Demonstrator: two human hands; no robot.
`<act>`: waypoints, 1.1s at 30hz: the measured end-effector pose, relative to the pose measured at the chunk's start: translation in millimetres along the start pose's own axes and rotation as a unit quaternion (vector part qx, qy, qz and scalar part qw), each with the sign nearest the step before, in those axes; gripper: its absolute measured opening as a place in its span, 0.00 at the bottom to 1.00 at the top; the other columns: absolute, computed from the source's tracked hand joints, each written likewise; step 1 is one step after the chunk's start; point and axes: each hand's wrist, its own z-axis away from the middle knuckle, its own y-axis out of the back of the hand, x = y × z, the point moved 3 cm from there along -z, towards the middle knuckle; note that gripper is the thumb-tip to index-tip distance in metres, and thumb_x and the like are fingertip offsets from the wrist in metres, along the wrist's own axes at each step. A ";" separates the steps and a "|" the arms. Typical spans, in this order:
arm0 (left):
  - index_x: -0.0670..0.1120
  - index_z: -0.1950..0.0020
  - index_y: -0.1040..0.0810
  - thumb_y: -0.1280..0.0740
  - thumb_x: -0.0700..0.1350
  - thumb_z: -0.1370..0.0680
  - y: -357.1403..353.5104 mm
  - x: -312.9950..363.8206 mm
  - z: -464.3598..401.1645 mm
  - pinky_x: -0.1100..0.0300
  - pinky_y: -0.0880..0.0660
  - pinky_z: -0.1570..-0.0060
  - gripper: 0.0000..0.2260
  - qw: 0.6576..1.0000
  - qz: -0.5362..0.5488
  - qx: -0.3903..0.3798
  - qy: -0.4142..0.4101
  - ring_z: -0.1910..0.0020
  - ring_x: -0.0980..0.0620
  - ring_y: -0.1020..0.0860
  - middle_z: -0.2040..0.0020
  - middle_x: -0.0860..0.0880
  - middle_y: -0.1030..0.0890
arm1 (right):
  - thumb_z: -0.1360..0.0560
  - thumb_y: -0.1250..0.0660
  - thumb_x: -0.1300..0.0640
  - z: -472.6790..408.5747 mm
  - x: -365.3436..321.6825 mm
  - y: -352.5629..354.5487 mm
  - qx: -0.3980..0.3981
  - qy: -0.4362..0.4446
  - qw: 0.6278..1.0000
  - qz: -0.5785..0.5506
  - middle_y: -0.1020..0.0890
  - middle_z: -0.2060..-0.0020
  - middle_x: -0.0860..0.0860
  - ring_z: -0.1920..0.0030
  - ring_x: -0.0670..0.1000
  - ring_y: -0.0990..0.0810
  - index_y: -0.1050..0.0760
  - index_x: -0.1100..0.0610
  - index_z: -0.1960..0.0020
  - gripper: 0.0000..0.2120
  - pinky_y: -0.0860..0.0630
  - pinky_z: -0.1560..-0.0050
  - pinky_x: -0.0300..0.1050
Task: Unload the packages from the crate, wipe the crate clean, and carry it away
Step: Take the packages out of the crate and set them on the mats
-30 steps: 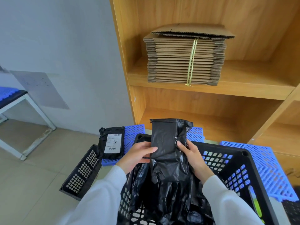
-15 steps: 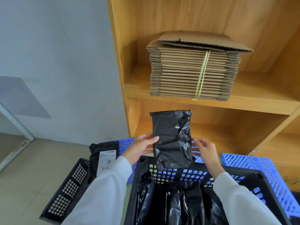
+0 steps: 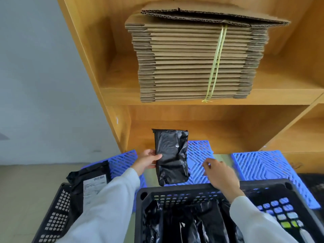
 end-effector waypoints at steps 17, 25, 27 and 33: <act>0.37 0.38 0.25 0.29 0.45 0.19 -43.7 -91.0 -77.9 0.57 0.18 0.62 0.15 0.993 -0.105 -0.028 0.048 0.57 0.50 0.19 0.51 0.47 0.22 | 0.20 0.44 0.47 3.7 3.9 -6.9 0.114 -0.033 0.993 0.025 0.17 0.67 0.46 0.66 0.53 0.20 0.25 0.42 0.48 0.09 0.21 0.65 0.48; 0.43 0.32 0.28 0.30 0.51 0.19 -31.0 -78.4 -80.8 0.54 0.23 0.56 0.20 0.962 -0.271 -0.019 -0.012 0.58 0.48 0.22 0.54 0.49 0.22 | 0.20 0.42 0.49 7.7 -1.7 -0.2 0.147 -0.026 0.988 0.040 0.23 0.73 0.49 0.72 0.56 0.26 0.25 0.48 0.55 0.09 0.32 0.72 0.46; 0.43 0.29 0.29 0.32 0.51 0.18 -22.6 -70.1 -73.8 0.56 0.22 0.58 0.21 0.958 -0.284 -0.027 -0.005 0.54 0.47 0.21 0.48 0.47 0.22 | 0.20 0.42 0.49 8.2 -2.7 0.5 0.150 -0.020 0.988 0.038 0.24 0.74 0.50 0.73 0.56 0.27 0.25 0.48 0.57 0.10 0.34 0.74 0.45; 0.46 0.35 0.24 0.37 0.52 0.16 -2.2 -31.0 -30.8 0.51 0.20 0.49 0.14 0.953 -0.294 -0.075 -0.003 0.49 0.46 0.19 0.42 0.46 0.20 | 0.18 0.43 0.48 10.2 -6.4 5.8 0.135 0.007 0.991 0.021 0.23 0.72 0.49 0.72 0.54 0.24 0.25 0.47 0.43 0.10 0.32 0.74 0.45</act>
